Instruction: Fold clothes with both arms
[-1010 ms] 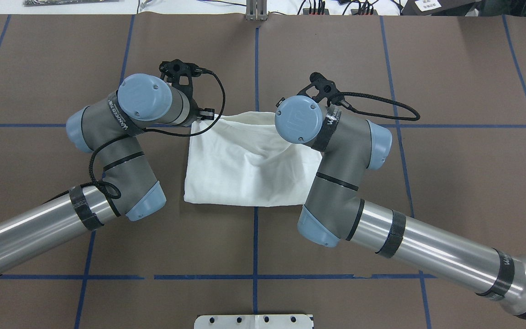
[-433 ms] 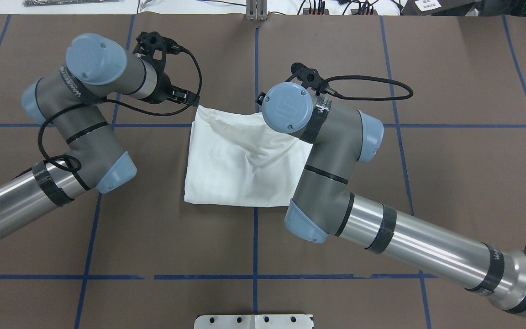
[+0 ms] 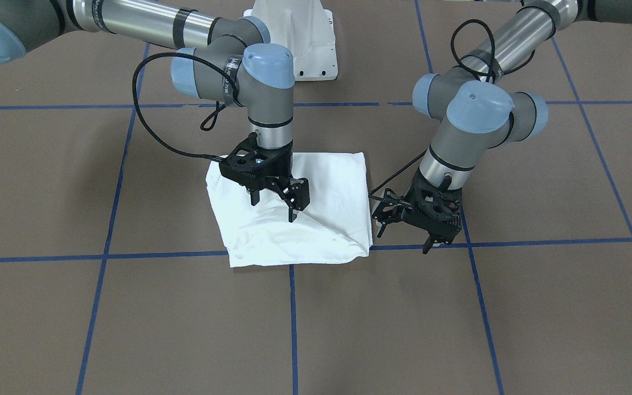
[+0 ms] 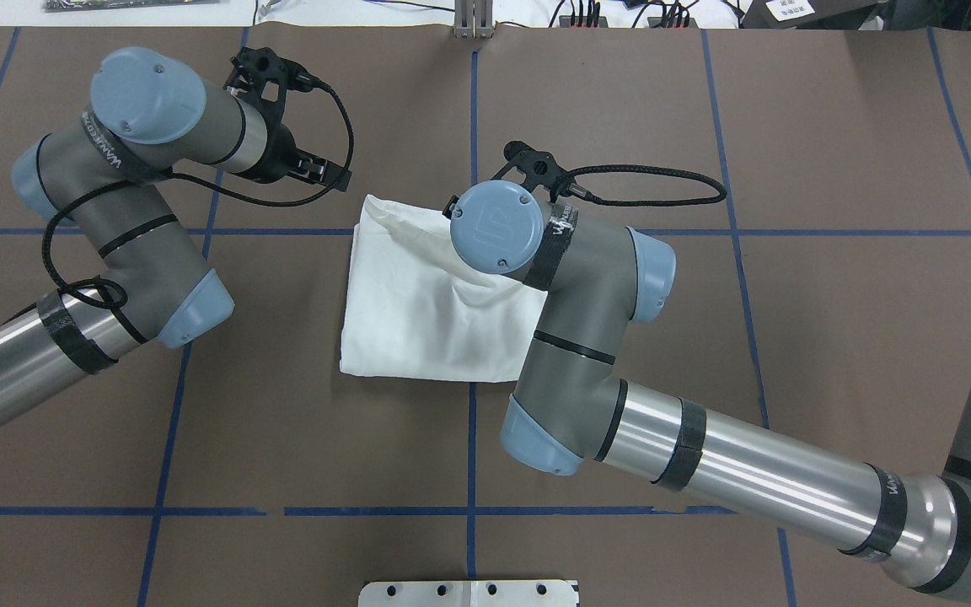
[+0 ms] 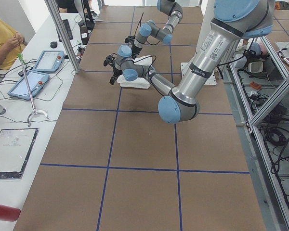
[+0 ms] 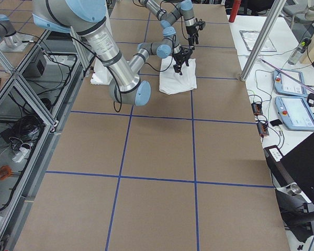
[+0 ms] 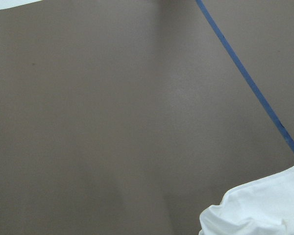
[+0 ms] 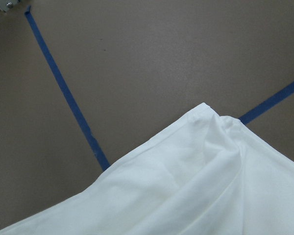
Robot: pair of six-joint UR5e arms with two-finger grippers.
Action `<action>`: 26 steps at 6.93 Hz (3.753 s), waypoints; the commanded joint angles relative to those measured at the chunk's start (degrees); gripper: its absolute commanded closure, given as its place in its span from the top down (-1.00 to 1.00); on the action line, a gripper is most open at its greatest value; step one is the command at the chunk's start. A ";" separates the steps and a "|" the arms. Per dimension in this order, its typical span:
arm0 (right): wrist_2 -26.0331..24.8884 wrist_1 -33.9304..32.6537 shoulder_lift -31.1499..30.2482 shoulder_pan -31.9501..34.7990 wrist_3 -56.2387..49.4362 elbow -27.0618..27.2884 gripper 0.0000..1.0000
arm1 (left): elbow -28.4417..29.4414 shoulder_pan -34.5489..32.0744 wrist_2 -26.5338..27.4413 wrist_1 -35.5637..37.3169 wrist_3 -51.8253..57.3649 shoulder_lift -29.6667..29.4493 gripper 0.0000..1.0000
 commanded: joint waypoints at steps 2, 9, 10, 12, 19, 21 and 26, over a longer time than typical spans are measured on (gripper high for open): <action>-0.04 -2.62 0.22 1.72 7.30 -1.42 0.97 | -0.32 -0.04 0.08 -0.15 -0.29 0.51 1.00; -0.13 -2.89 0.31 3.22 6.61 -4.40 -1.00 | -0.41 0.13 0.17 -0.15 -0.82 0.86 1.00; -0.22 -4.37 0.31 4.18 4.70 -4.41 -1.00 | -0.41 0.13 0.26 -0.59 -0.91 0.86 1.00; -1.35 -5.36 0.22 5.33 2.74 -8.33 -1.00 | -0.49 0.04 0.35 -1.21 -2.39 0.95 1.00; 14.06 -5.44 -6.76 13.74 -20.29 6.95 1.00 | -1.28 5.65 0.61 4.47 -12.23 -3.33 1.00; 19.54 -5.44 -11.63 17.80 -27.12 12.19 1.00 | -1.03 12.04 7.07 9.31 -15.13 -7.11 1.00; 18.86 -5.27 -13.49 17.64 -27.14 13.35 1.00 | 4.42 15.95 16.78 14.00 -15.85 -9.60 1.00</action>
